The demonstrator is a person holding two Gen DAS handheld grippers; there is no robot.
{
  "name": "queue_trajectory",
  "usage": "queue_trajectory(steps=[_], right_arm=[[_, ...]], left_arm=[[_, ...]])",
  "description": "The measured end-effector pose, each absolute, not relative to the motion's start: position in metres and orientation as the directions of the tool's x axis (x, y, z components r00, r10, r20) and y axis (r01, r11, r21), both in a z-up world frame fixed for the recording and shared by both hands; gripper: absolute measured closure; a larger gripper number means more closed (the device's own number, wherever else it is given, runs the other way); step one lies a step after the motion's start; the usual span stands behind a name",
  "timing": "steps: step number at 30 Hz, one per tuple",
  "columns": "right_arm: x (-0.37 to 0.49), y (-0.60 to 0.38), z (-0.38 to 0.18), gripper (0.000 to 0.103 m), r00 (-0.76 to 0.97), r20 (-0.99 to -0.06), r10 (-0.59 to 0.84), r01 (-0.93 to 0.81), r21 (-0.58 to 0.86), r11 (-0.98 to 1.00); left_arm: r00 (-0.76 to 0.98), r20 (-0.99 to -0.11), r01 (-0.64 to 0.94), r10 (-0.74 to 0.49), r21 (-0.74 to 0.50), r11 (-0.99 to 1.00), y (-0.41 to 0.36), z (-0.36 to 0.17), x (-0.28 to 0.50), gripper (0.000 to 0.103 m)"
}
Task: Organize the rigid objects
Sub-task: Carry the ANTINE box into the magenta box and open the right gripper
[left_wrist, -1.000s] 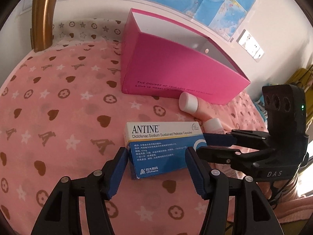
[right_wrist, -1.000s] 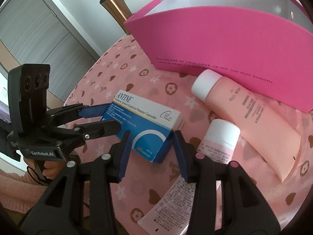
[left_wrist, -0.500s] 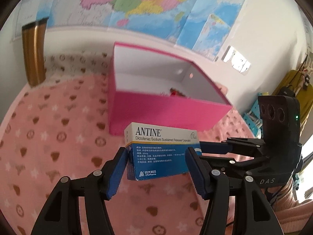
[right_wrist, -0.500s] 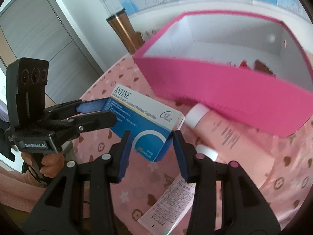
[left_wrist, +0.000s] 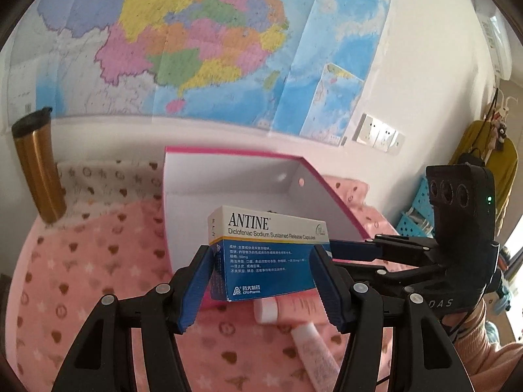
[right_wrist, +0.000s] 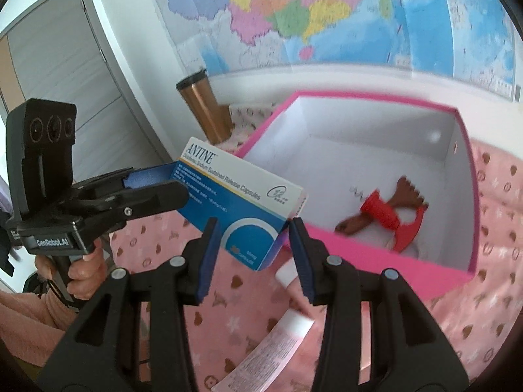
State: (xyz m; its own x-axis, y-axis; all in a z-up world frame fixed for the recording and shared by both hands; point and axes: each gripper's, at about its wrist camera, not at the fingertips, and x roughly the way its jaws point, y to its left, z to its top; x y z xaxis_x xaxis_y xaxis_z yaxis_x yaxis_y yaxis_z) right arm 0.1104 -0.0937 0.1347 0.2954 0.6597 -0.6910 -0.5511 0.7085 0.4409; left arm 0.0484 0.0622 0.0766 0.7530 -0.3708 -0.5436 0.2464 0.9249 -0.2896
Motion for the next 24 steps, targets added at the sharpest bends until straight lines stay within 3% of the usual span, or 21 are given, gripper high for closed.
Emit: queue_trajectory(steps=[24], right_arm=[[0.181,-0.086,0.096,0.057,0.214,-0.720,0.660,-0.471,0.515,0.716]], left_arm=[[0.672,-0.670,0.160,-0.314,-0.283,0.946,0.068,0.031,0.122,0.042]])
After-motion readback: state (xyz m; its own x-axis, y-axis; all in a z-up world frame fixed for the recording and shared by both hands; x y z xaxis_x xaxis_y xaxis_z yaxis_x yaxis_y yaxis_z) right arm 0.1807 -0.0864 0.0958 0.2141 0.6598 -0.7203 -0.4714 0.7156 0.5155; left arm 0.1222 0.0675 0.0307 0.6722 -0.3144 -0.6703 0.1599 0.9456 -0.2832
